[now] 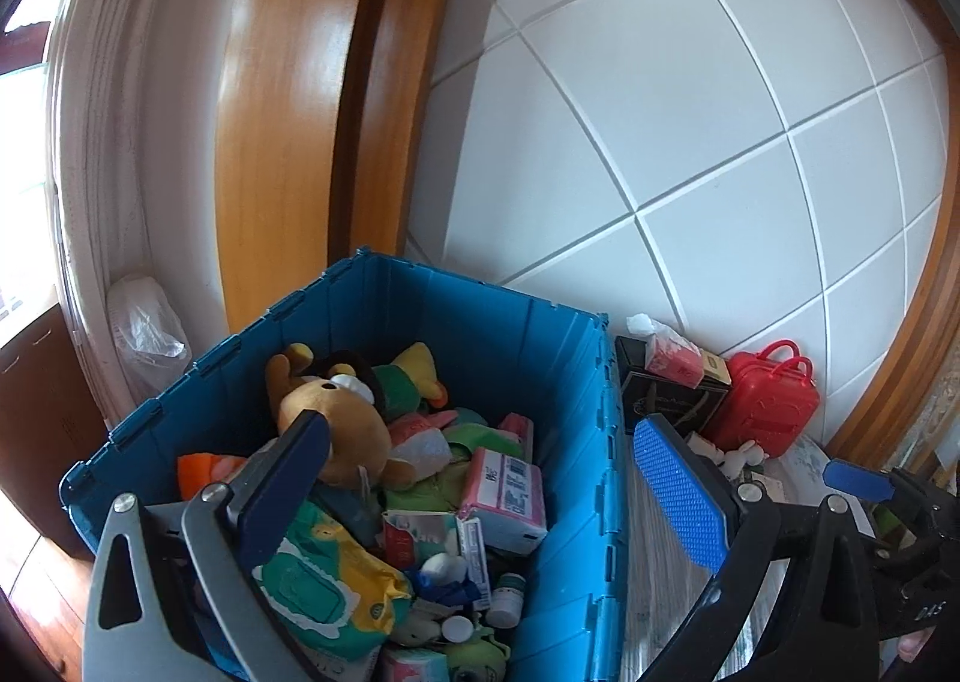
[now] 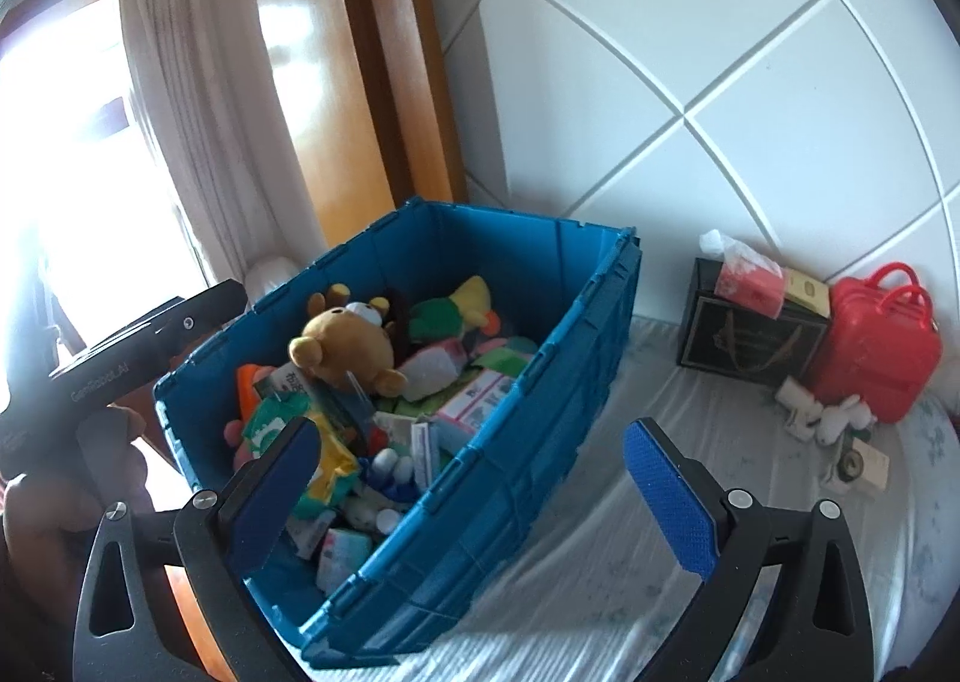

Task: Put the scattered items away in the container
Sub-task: 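Move both grippers back from the crate toward the remaining items on the bed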

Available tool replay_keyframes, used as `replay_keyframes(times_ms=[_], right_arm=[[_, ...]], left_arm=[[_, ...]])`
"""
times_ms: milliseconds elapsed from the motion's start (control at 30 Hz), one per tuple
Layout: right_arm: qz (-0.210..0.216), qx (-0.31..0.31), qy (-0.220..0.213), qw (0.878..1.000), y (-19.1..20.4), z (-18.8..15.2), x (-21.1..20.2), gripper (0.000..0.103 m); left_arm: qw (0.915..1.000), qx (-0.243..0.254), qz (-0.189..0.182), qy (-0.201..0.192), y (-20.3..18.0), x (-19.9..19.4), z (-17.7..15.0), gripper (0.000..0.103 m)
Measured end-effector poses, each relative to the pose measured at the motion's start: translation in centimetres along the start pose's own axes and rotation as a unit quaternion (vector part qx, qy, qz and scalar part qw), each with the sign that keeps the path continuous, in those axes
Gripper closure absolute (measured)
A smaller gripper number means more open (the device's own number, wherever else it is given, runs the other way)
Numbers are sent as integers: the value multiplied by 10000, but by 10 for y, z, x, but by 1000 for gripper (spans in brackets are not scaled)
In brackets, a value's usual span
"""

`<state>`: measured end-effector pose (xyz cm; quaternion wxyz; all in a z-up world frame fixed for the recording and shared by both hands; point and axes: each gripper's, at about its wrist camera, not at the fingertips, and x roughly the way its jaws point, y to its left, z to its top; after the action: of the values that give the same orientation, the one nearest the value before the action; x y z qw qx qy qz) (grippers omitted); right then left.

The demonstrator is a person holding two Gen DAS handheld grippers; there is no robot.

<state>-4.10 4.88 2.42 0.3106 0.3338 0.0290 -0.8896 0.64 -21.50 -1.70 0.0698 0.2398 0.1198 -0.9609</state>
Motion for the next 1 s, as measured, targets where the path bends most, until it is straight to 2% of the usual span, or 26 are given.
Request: replay_keyframes(times_ms=[233,500,1000], right_arm=[[-215,253,-40,9994,-48,-15,-20,1],[-601,728,-16,9955,-126,-39,-43,1],[-1543,1440,94,9774,-296,-96,-77,1]], left_arm=[[9988,362,-299,164,-65,12,-11,0],[9936,773,-726,386,-147,36,-27,0],[9728,1518,-1551,807,-313,107,-79,0]])
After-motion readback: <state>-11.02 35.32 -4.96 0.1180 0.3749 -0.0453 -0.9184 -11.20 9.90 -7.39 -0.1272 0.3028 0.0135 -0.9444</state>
